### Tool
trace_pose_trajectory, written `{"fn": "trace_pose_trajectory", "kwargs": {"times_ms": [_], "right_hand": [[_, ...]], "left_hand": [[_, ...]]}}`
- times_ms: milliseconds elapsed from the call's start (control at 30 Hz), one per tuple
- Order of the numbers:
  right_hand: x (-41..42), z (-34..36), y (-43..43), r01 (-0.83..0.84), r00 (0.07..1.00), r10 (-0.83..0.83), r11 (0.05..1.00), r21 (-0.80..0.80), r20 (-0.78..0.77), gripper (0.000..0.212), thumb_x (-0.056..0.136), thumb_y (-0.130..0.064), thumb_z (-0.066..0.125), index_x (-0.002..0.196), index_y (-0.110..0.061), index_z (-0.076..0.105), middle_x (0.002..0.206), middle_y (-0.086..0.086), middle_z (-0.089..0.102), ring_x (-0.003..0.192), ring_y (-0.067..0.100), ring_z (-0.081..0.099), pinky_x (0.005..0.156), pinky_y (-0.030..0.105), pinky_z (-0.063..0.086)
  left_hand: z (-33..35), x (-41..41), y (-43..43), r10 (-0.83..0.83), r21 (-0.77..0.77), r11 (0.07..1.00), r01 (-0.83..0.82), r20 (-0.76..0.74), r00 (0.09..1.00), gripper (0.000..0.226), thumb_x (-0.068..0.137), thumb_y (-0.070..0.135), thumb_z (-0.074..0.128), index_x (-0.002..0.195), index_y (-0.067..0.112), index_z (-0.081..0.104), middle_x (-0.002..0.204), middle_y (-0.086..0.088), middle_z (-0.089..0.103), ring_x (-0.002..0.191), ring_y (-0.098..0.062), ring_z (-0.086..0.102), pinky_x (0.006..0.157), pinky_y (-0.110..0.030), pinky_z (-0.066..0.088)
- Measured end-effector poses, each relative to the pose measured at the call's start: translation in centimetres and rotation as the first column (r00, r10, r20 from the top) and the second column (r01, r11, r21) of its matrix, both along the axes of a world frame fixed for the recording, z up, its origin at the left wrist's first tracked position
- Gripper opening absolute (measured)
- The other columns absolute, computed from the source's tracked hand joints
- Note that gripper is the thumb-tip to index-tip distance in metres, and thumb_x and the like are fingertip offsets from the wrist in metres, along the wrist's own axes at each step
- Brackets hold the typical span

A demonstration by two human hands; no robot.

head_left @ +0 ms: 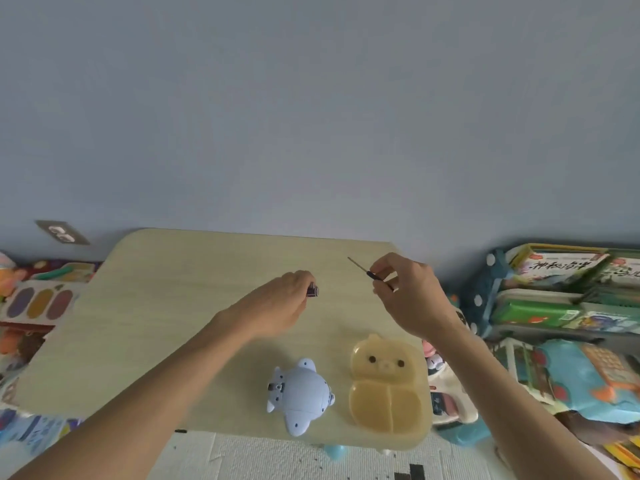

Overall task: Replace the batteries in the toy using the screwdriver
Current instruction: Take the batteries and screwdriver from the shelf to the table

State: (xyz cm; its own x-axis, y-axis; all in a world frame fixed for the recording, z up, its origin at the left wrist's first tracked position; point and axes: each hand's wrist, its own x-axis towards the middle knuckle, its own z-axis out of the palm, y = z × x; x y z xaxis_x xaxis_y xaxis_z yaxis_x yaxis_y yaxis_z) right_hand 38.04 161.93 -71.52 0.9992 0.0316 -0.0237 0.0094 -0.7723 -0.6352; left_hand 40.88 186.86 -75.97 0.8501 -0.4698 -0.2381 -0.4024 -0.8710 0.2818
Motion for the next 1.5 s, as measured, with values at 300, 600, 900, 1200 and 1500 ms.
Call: {"fn": "trace_pose_trajectory", "kwargs": {"times_ms": [300,600,900,1200,1500], "right_hand": [[1.7,-10.0,-3.3,-0.068,0.993,0.079,0.990,-0.122,0.090,0.016,0.095,-0.012,0.067,0.105,-0.024,0.071,0.098,-0.011,0.075,0.084,0.013,0.075,0.075,0.032,0.061],[-0.1,-10.6,-3.6,-0.017,0.981,0.013,1.000,0.018,0.196,0.015,0.095,-0.009,0.068,0.103,-0.022,0.070,0.098,-0.013,0.075,0.081,0.008,0.078,0.059,0.020,0.053],[-1.7,-10.4,-2.5,-0.059,0.978,0.059,0.998,-0.005,0.198,0.016,0.095,-0.009,0.066,0.103,-0.022,0.070,0.093,-0.016,0.073,0.079,0.008,0.077,0.077,0.040,0.063],[-4.3,-8.3,-2.1,-0.091,0.964,0.086,0.996,0.008,0.250,0.023,0.094,-0.011,0.069,0.096,-0.033,0.071,0.091,-0.017,0.075,0.082,0.002,0.076,0.077,0.025,0.061],[-9.2,-6.2,0.3,-0.323,0.918,0.288,0.942,0.092,0.273,0.015,0.092,-0.021,0.073,0.099,-0.033,0.081,0.075,-0.010,0.078,0.070,0.011,0.076,0.070,0.031,0.061]], "left_hand": [[-11.6,3.1,-1.0,-0.122,0.097,0.990,0.097,0.288,0.950,0.029,0.110,0.022,0.042,0.137,0.014,0.048,0.135,-0.006,0.049,0.126,-0.026,0.047,0.111,-0.042,0.042],[-11.6,2.0,-0.5,-0.081,0.089,0.993,0.075,0.074,0.994,0.071,0.113,0.053,0.030,0.171,0.019,0.006,0.181,-0.001,0.003,0.167,-0.015,-0.003,0.131,-0.039,0.000],[-11.2,1.6,0.1,-0.089,-0.064,0.993,0.097,0.109,0.990,0.061,0.113,0.036,0.047,0.168,0.019,0.026,0.178,0.003,0.021,0.165,-0.012,0.013,0.121,-0.025,0.007],[-10.8,1.3,0.9,-0.049,-0.186,0.981,0.062,0.077,0.996,0.058,0.114,0.031,0.049,0.167,0.022,0.029,0.177,0.004,0.027,0.164,-0.016,0.023,0.135,-0.043,0.016],[-7.4,-8.8,7.9,-0.078,-0.514,0.856,-0.054,-0.232,0.970,0.088,0.062,0.073,0.088,0.141,0.051,0.057,0.141,0.029,0.059,0.133,-0.006,0.057,0.113,-0.032,0.046]]}}
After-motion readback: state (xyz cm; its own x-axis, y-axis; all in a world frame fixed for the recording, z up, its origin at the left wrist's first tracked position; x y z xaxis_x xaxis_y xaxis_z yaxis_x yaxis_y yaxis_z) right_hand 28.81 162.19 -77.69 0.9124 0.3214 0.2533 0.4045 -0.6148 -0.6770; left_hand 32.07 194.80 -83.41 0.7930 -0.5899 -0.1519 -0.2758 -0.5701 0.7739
